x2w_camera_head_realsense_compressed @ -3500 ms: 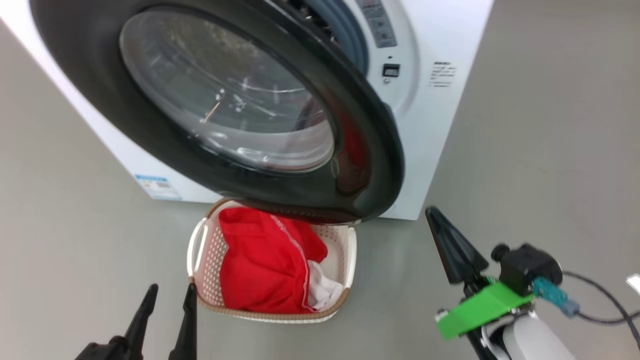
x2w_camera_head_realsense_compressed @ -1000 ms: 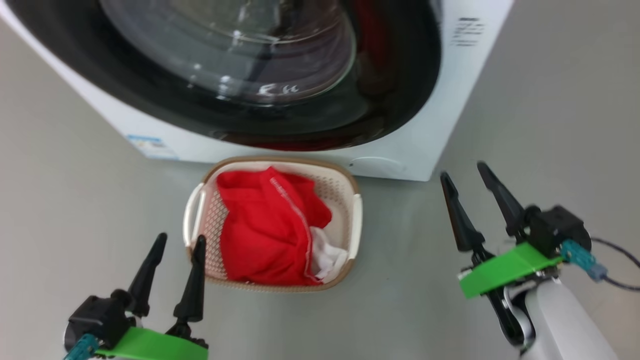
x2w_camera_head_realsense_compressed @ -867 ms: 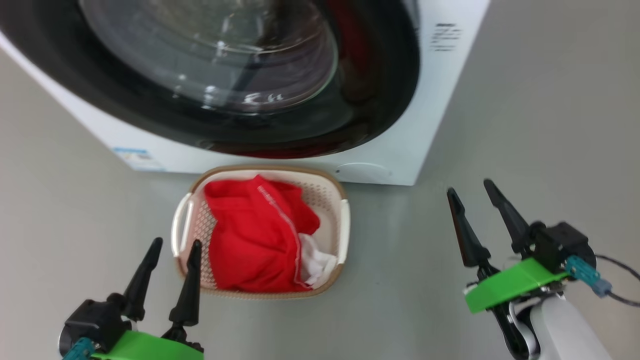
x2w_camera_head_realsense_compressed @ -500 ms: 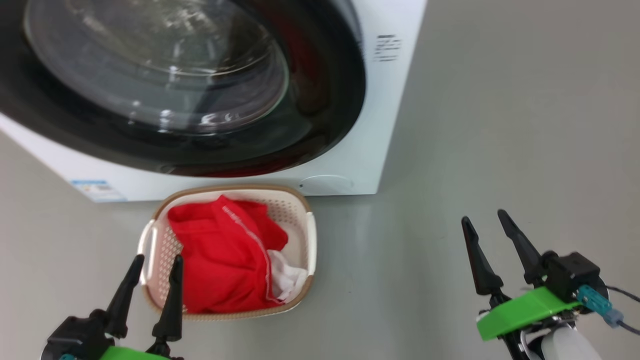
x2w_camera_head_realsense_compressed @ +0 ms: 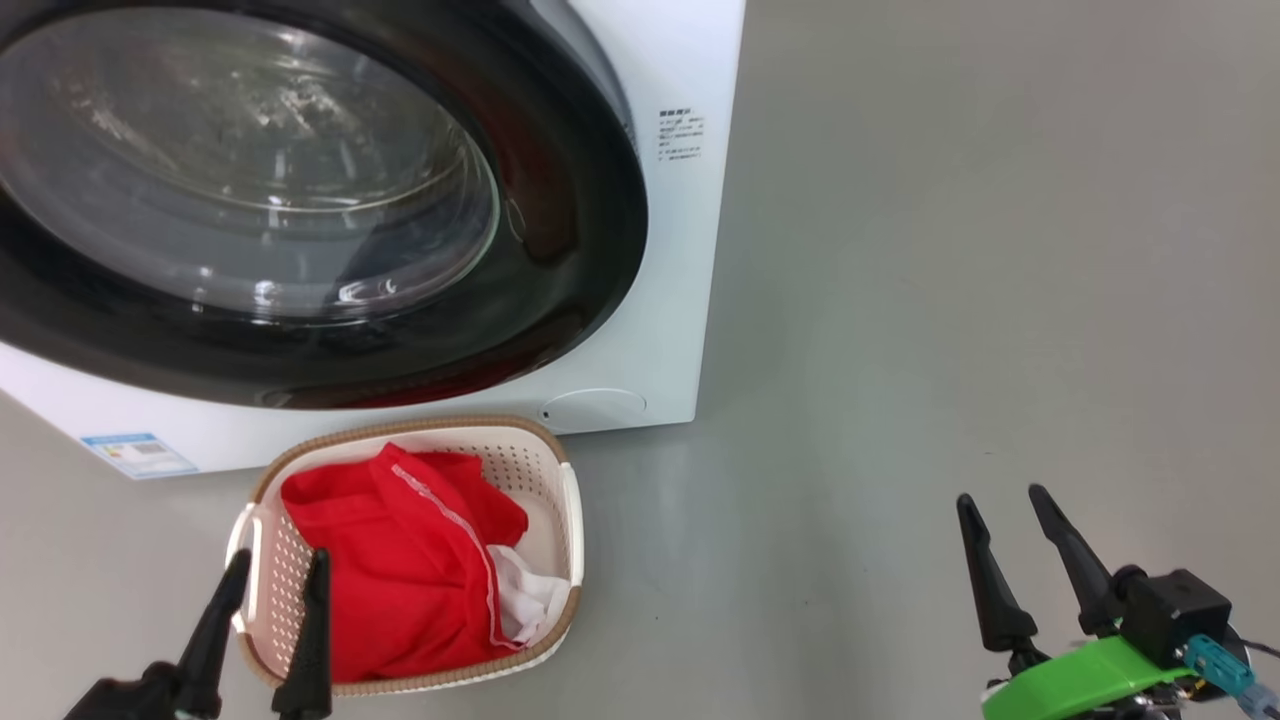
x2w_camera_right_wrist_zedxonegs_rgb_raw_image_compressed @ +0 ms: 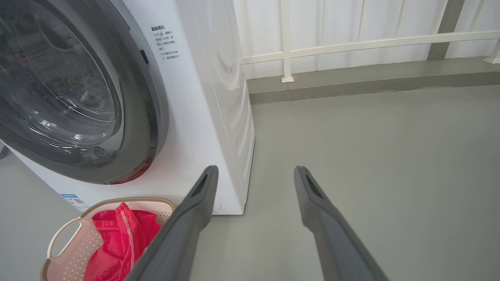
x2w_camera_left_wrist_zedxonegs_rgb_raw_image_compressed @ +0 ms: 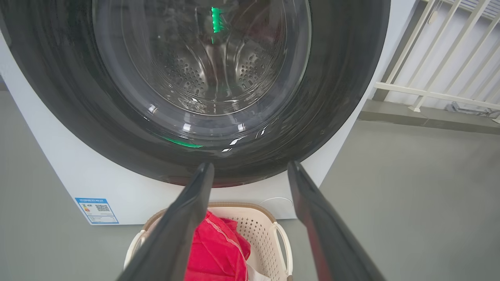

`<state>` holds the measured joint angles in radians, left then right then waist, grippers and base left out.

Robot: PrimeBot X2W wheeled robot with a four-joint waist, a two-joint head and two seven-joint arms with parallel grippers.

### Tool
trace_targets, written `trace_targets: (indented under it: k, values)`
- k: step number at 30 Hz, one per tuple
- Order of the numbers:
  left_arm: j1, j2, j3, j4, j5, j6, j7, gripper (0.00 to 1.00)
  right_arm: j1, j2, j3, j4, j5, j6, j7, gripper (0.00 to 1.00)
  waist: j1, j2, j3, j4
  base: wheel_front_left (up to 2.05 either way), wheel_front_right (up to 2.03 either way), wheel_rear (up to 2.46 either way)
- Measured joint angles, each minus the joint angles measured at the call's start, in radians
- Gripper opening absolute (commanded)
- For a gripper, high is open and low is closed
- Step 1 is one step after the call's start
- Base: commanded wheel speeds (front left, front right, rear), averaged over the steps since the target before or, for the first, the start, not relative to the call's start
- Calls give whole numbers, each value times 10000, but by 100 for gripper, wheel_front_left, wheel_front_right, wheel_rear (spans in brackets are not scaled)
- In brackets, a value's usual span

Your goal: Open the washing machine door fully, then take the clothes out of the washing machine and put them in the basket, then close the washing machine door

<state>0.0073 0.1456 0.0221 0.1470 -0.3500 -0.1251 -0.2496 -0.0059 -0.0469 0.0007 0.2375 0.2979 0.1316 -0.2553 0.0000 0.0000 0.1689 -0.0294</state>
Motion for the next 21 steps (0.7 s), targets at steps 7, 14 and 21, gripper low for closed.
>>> trace_targets:
  k: [7,14,21]
  values:
    - [198,-77,180,-163,104,0,0,100,247,12,-159,-21,0,0,0,100,0,0,-144,-63,0,0,0]
    - [236,-90,176,-194,100,0,0,100,245,42,-159,-21,2,0,0,100,0,0,-146,-48,0,0,0]
    - [248,-98,132,-192,-244,0,0,100,243,46,-159,-35,15,0,0,100,0,0,-132,4,0,0,0]
